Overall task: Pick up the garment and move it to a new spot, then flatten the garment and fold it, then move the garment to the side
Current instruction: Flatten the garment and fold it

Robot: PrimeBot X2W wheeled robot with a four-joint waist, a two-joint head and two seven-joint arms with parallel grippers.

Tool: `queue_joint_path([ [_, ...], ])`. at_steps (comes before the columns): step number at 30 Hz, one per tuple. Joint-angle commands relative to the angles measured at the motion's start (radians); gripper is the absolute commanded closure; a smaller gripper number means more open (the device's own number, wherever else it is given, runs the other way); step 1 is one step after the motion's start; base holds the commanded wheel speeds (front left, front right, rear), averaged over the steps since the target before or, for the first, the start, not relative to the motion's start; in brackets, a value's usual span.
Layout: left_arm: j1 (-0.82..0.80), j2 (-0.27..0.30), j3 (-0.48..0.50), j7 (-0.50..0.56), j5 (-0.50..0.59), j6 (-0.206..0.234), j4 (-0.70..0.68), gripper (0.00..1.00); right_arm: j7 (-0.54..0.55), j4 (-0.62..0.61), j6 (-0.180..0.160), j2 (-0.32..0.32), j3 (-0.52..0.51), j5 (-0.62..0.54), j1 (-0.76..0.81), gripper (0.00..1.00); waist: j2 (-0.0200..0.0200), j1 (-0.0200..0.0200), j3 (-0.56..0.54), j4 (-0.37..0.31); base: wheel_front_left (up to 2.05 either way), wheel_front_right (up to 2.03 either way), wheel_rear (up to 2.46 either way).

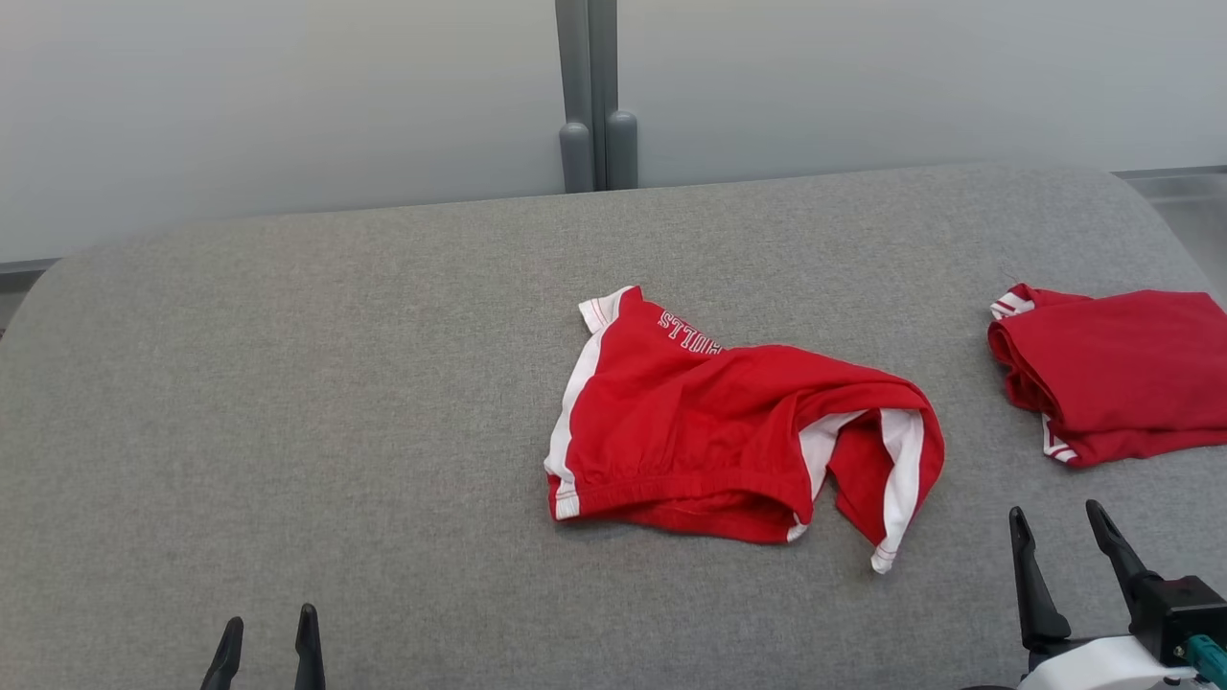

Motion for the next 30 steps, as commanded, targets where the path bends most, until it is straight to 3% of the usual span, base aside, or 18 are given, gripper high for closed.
queue_joint_path([
  [1,0.006,-0.006,0.007,-0.002,0.012,-0.006,0.002,0.00,-0.002,0.000,-0.002,-0.004,0.002,-0.004,-0.001,0.00,0.0000,0.0000,0.000,0.001,0.00,0.00,0.00],
  [8,-0.020,-0.025,-0.001,-0.002,0.042,-0.021,0.005,0.00,-0.002,-0.005,-0.002,-0.004,0.011,0.004,-0.014,0.00,0.0000,0.0000,0.010,0.004,0.00,0.00,0.00],
  [14,-0.107,-0.024,-0.142,0.015,0.062,-0.028,0.035,0.00,-0.003,-0.008,-0.002,-0.013,0.020,0.007,-0.030,0.00,0.0000,0.0000,0.032,-0.004,0.00,0.00,0.00],
  [21,-0.265,-0.023,-0.339,0.238,0.005,-0.028,0.056,0.00,-0.002,-0.023,-0.002,-0.022,0.038,0.016,-0.074,0.00,0.0000,0.0000,0.085,-0.040,0.00,0.00,0.00],
  [26,-0.365,-0.037,-0.370,0.371,-0.014,-0.011,0.060,0.00,-0.003,-0.038,-0.002,-0.008,0.044,0.023,-0.109,0.00,0.0000,0.0000,0.135,-0.078,0.00,0.00,0.00],
  [30,-0.405,-0.045,-0.368,0.418,-0.028,0.011,0.079,0.00,-0.002,-0.043,-0.002,0.004,0.044,0.027,-0.124,0.00,0.0000,0.0000,0.163,-0.103,0.00,0.00,0.00],
])
